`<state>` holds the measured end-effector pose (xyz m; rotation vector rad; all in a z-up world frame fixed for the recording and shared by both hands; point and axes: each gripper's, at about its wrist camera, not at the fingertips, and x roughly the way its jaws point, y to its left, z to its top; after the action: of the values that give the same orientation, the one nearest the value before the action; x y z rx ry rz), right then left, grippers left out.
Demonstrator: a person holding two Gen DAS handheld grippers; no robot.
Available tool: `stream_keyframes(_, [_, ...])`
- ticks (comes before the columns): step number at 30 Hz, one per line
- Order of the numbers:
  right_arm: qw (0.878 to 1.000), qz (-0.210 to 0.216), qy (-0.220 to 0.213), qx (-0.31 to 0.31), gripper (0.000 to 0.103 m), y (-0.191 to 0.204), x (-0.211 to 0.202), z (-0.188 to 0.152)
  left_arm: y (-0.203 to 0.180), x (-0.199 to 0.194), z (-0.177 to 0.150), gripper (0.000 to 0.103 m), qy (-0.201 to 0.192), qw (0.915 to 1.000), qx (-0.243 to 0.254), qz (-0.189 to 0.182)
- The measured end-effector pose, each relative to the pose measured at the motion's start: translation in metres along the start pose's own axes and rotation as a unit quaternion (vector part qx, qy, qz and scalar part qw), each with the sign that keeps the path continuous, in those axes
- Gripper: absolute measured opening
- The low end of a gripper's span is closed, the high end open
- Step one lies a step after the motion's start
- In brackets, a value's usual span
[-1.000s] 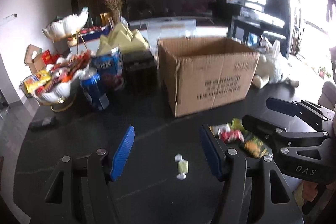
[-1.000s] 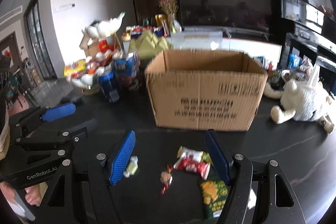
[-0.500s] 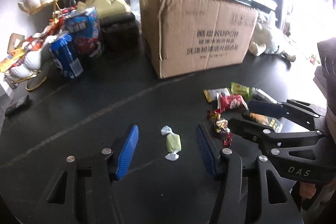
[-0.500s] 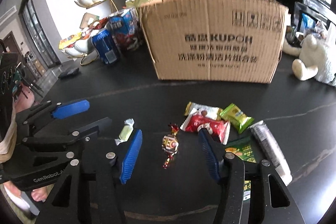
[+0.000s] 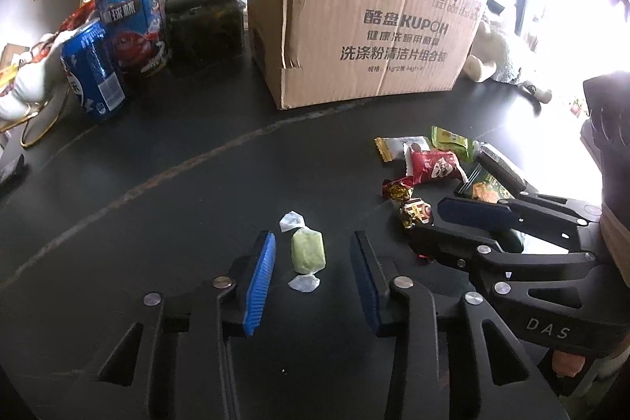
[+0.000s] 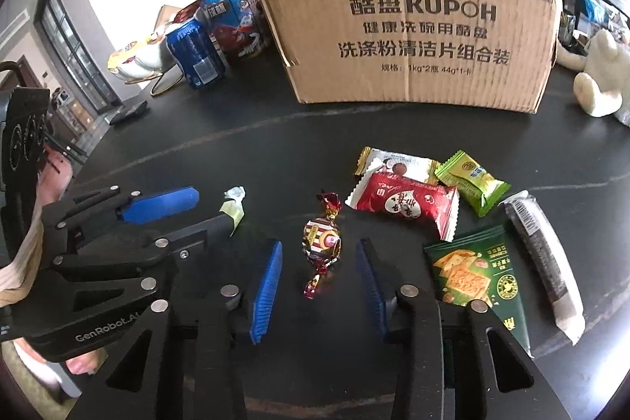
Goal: Organize snacks
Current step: 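Grasp the green wrapped candy with the left gripper while the right grasps the gold-wrapped candy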
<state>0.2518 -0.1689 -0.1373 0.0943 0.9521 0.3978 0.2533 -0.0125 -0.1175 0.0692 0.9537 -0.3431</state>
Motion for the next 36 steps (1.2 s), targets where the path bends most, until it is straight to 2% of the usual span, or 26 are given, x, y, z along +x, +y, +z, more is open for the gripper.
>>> stream_keyframes(9, [1.000, -0.003, 0.003, -0.006, 0.032, 0.003, 0.006, 0.003, -0.005, 0.011, -0.001, 0.028, 0.010, 0.9999, 0.003, -0.001])
stream_keyframes(13, [1.000, -0.006, 0.007, -0.008, 0.028, 0.003, 0.010, 0.003, -0.003, 0.015, -0.002, 0.019, 0.015, 0.9999, 0.000, -0.002])
stream_keyframes(16, [1.000, -0.010, 0.008, -0.011, 0.023, 0.004, 0.013, 0.003, -0.004, 0.015, -0.002, 0.019, 0.013, 0.9999, 0.002, -0.001])
stream_keyframes(27, [1.000, -0.007, -0.002, -0.014, 0.022, 0.004, 0.009, 0.003, -0.003, 0.007, -0.001, 0.019, 0.003, 0.9999, -0.008, -0.007])
stream_keyframes(36, [1.000, 0.002, -0.021, -0.011, 0.022, 0.005, -0.010, 0.007, -0.008, -0.019, 0.003, 0.019, -0.021, 0.9997, -0.014, -0.005])
